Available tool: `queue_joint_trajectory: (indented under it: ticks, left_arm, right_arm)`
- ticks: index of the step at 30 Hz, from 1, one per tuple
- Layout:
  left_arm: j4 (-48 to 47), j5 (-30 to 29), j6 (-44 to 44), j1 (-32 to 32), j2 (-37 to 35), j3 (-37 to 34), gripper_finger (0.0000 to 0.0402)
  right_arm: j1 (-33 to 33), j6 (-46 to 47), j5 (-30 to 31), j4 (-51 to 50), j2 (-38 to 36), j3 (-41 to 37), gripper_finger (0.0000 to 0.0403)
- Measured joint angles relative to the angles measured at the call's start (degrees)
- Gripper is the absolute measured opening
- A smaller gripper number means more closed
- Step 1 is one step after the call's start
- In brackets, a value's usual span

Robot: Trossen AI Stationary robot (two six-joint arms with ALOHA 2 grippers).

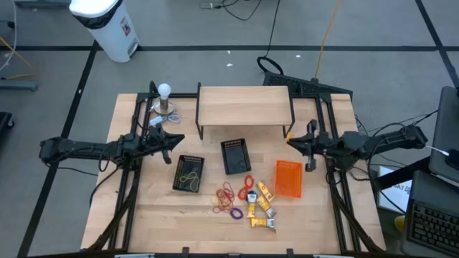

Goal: Pick & Place Office Desk Supplies
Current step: Put the yellow spring keychain into the right black bin

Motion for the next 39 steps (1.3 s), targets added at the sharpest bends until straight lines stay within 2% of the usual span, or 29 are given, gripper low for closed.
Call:
queue_joint_trajectory:
  ticks: [7, 17, 24, 28, 34, 39]
  left_arm:
    - [0.2, -1.9, -1.2, 0.0, 0.0, 0.0, 0.0005]
    - [1.0, -2.0, -1.4, 0.0, 0.0, 0.0, 0.0020]
    - [0.9, -2.0, -2.1, 0.0, 0.0, 0.0, 0.0004]
    - [0.9, -2.0, -2.1, 0.0, 0.0, 0.0, 0.0006]
    - [0.6, -2.2, -2.5, 0.0, 0.0, 0.0, 0.0022]
    - [0.5, -2.4, -2.5, 0.0, 0.0, 0.0, 0.0023]
  right_arm:
    - [-3.6, 1.1, -1.5, -10.3, 21.7, 13.9, 0.0004]
    - [-11.6, 1.4, -13.5, -9.8, 39.9, 22.0, 0.0004]
    - [-13.3, 2.9, -18.2, -8.9, 49.7, 23.8, 0.0004]
    - [-13.3, 3.6, -18.8, -7.1, 53.6, 24.0, 0.0004]
    - [-13.2, 5.0, -25.4, 3.0, 58.8, 24.1, 0.0004]
    - [-13.5, 5.6, -25.9, 5.7, 62.7, 24.1, 0.0004]
